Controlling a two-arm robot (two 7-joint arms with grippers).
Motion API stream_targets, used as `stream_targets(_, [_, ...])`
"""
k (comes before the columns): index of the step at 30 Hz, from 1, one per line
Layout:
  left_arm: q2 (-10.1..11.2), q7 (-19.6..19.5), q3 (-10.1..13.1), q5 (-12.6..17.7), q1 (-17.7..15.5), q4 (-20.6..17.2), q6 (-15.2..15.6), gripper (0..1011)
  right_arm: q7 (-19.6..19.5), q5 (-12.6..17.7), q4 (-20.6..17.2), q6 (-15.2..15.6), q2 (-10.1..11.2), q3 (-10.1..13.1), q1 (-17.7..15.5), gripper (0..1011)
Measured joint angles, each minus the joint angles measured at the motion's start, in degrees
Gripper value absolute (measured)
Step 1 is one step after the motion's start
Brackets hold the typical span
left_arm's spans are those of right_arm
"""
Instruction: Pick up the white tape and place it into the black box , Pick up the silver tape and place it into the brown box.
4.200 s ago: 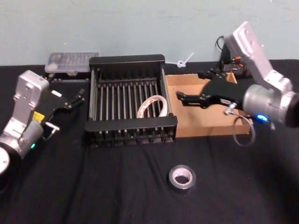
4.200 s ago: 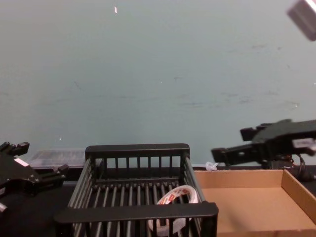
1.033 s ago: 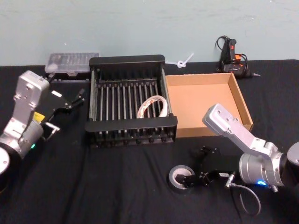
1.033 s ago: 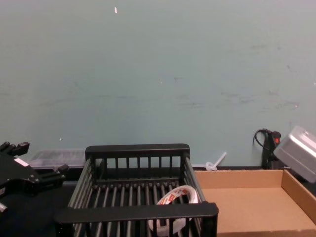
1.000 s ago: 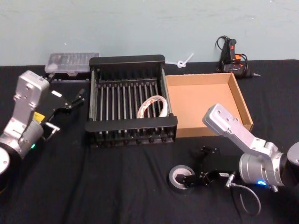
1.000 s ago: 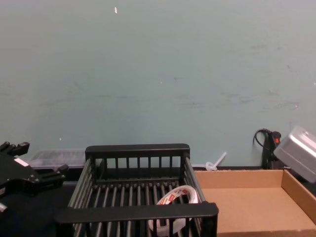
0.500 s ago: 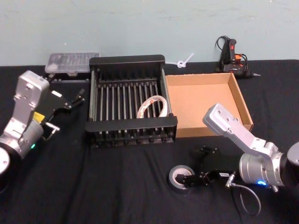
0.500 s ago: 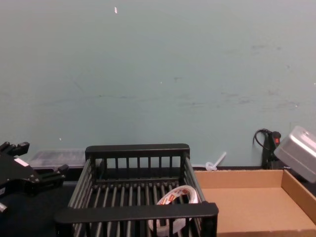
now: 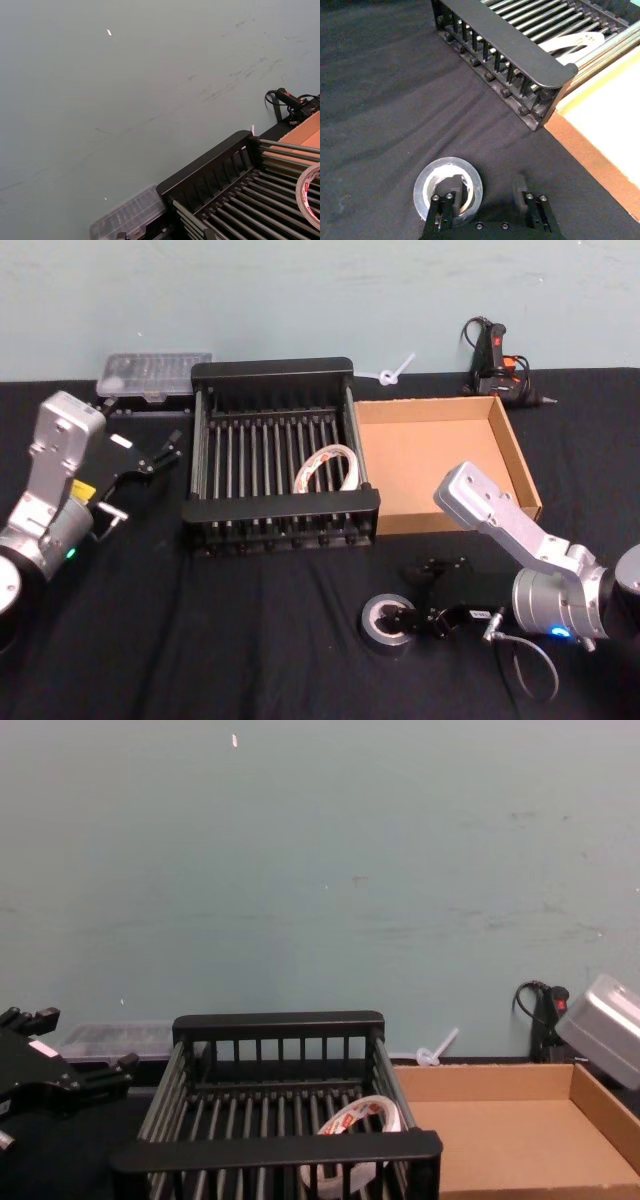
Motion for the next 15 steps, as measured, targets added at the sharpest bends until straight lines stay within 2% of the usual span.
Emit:
stream_targets(1, [0.0,0.0,0.0,0.0,0.0,0.0,0.0,1002,0.0,0.0,0.0,0.0,0.0,0.0,0.0,677])
stream_targets(2, [0.0,0.0,0.0,0.0,0.0,0.0,0.0,1002,0.0,0.0,0.0,0.0,0.0,0.0,0.0,605])
stream_targets(7, [0.0,0.0,0.0,0.0,0.0,0.0,0.0,1001,0.0,0.0,0.0,0.0,0.0,0.0,0.0,483])
stream_targets(10, [0.0,0.0,0.0,0.0,0.0,0.0,0.0,1001,0.0,0.0,0.0,0.0,0.0,0.0,0.0,342])
stream_targets(15, [0.0,0.0,0.0,0.0,0.0,0.0,0.0,1001,0.0,0.1,0.0,0.0,0.0,0.0,0.0,202])
